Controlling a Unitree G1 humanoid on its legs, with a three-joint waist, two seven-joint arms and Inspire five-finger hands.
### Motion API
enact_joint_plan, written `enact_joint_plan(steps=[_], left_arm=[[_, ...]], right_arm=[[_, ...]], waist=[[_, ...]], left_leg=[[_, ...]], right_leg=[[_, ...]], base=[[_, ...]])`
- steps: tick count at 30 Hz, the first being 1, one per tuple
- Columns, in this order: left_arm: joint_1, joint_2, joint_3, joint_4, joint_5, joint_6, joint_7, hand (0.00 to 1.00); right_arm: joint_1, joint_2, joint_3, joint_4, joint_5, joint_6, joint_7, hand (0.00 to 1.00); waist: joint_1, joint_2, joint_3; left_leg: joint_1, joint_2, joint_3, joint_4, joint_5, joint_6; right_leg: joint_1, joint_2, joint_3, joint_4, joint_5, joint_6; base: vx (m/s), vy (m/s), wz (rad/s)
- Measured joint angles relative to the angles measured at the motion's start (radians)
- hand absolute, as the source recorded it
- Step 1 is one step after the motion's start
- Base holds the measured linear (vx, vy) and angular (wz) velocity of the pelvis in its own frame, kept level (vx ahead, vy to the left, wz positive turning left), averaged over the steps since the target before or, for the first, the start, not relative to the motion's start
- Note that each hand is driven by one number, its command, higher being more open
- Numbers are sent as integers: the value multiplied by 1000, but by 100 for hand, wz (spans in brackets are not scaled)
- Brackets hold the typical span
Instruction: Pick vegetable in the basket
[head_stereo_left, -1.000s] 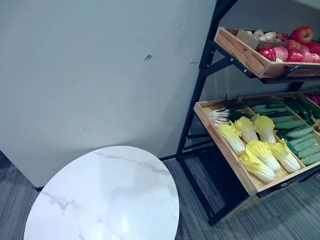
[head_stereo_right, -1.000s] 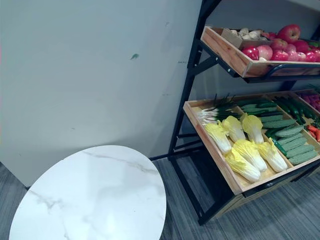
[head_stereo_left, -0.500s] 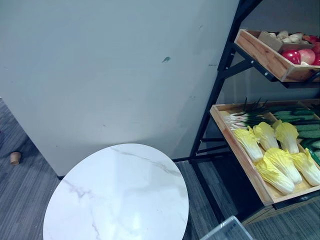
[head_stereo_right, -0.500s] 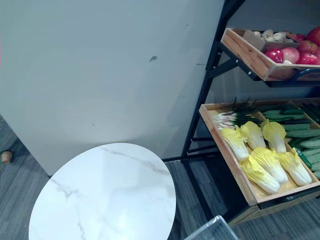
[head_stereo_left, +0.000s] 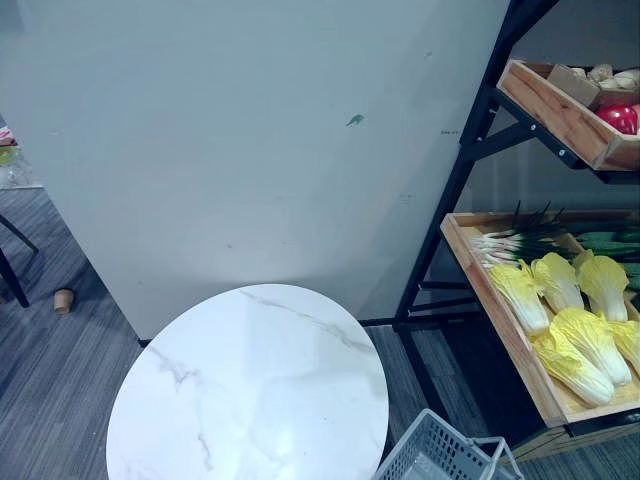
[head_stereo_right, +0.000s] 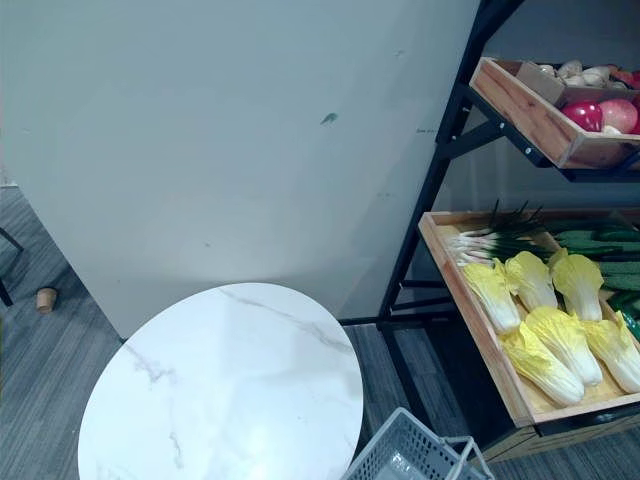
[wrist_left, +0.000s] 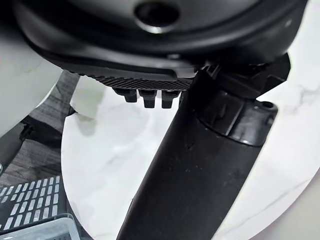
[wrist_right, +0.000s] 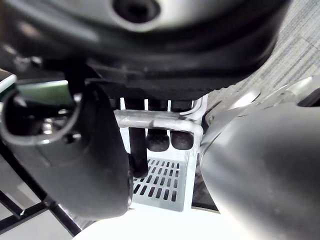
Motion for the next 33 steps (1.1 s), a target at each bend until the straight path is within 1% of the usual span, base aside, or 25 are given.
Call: enact_joint_plan(steps=[2, 4, 5, 6, 7, 8, 9, 10, 11, 12, 14, 16, 17, 20, 23, 26, 29, 30, 31, 32, 33], left_arm=[[-8, 0, 3, 0, 18, -2, -2, 100], [-11, 0, 21, -2, 19, -9, -5, 100], [-19, -2, 48, -14, 13, -16, -5, 100], [-32, -8, 62, -19, 1, -24, -3, 100], [-57, -5, 63, -23, -4, -27, -3, 100], [-100, 0, 65, -49, -24, -35, -3, 100], [-107, -18, 72, -61, -38, -54, -4, 100], [-101, -31, 74, -57, -43, -64, -4, 100], [-81, -43, 68, -45, -49, -64, -1, 100], [-66, -47, 52, -36, -52, -54, 4, 100], [-63, -33, 40, -36, -52, -44, -1, 100], [-59, -35, 42, -36, -61, -52, 14, 100], [-53, -34, 42, -36, -61, -52, 18, 100], [-44, -32, 51, -30, -60, -52, 25, 100], [-39, -36, 62, -30, -60, -52, 26, 100], [-28, -56, 93, -30, -57, -51, 26, 100], [-33, -66, 100, -31, -58, -51, 25, 100], [-38, -69, 100, -31, -58, -50, 25, 100], [-47, -80, 110, -31, -59, -50, 25, 100], [-48, -84, 116, -31, -59, -50, 25, 100], [-51, -96, 137, -34, -60, -51, 24, 100]], right_arm=[[0, -4, 0, 0, -1, 2, 1, 0], [-8, -5, 0, 0, -1, 2, 6, 0], [-22, -8, 1, 1, -2, 7, 11, 0], [-32, -15, 14, -3, -3, 12, 26, 0], [-41, -18, 19, -8, -1, 11, 38, 0], [-73, -23, 19, -8, -3, 17, 50, 0], [-98, -44, 19, 5, -10, 34, 51, 0], [-97, -52, 18, 10, -18, 41, 51, 0], [-96, -53, 6, 13, -32, 42, 56, 0], [-81, -39, -12, -6, -39, 42, 65, 0], [-58, -21, -25, -20, -37, 30, 70, 0], [-34, -7, -57, -25, -35, 22, 67, 0], [-15, 3, -83, -38, -29, 19, 67, 0], [17, 9, -97, -49, -18, 0, 67, 0], [33, 8, -88, -49, -20, -2, 62, 0], [36, 21, -89, -56, -19, 3, 52, 0], [36, 38, -84, -80, -19, 7, 48, 0], [36, 38, -80, -83, -20, 7, 48, 0], [36, 34, -69, -88, -20, 7, 48, 0], [36, 33, -67, -89, -20, 7, 48, 0], [37, 26, -54, -93, -20, 7, 47, 0]], waist=[[1, 0, 5], [6, -11, 26], [18, -21, 41], [9, -26, 43], [2, -27, 56], [7, -30, 98], [45, -18, 119], [65, -2, 117], [65, 20, 113], [45, 5, 111], [33, -15, 105], [33, -25, 98], [32, -23, 98], [30, -22, 97], [36, -23, 94], [37, -8, 85], [40, 5, 83], [40, 7, 84], [43, 14, 88], [43, 15, 89], [44, 21, 92]], left_leg=[[9, 3, 16, 2, 0, 0], [8, 3, 33, 64, -17, -4], [-32, 3, 29, 199, -52, 23], [-75, -3, 7, 282, -60, 39], [-101, -4, -3, 311, -65, 47], [-133, -11, -33, 362, -98, 63], [-103, -32, -94, 375, -163, 55], [-69, -31, -96, 347, -191, 62], [-5, -23, -84, 272, -222, 46], [2, -43, -61, 262, -215, 58], [-5, -68, -44, 252, -213, 63], [-17, -92, -43, 245, -207, 75], [-18, -98, -39, 238, -204, 77], [-8, -93, -26, 229, -197, 73], [14, -82, -22, 223, -199, 70], [44, -50, -6, 207, -209, 62], [67, -32, 23, 196, -212, 57], [78, -29, 34, 195, -212, 57], [96, -20, 63, 194, -211, 57], [100, -19, 71, 194, -211, 57], [113, -18, 105, 194, -211, 58]], right_leg=[[-1, 7, 22, 0, 2, -2], [-4, 11, 68, 7, 4, -2], [-12, 12, 123, 28, 4, -3], [-44, 13, 179, 55, 4, -4], [-63, 15, 191, 71, 4, -4], [-101, 26, 217, 100, 12, -2], [-122, 61, 286, 105, 37, 2], [-122, 90, 322, 103, 50, 2], [-122, 124, 361, 106, 59, 4], [-127, 117, 380, 100, 72, 3], [-152, 97, 391, 98, 89, 0], [-168, 80, 392, 65, 94, -6], [-166, 75, 391, 42, 103, -20], [-158, 76, 376, 23, 120, -42], [-153, 81, 347, 39, 143, -37], [-140, 107, 328, 34, 152, -23], [-139, 132, 305, 40, 154, -21], [-140, 135, 282, 46, 154, -21], [-144, 138, 182, 63, 160, -29], [-144, 138, 162, 66, 162, -33], [-144, 141, 94, 72, 176, -53]], base=[[20, 0, -26], [5, -1, -66], [-18, -5, -102], [-18, -16, -84], [-114, -5, -56], [-161, 24, -88], [-240, 97, -133], [-216, 133, -175], [-264, 125, -138], [-225, 79, -102], [-183, 57, -56], [-122, 62, -57], [-64, 55, -44], [17, 21, -17], [85, 10, -3], [156, 3, -13], [142, 3, -25], [113, -24, -39], [72, -34, -32], [24, -41, -52], [-8, -17, -56]])
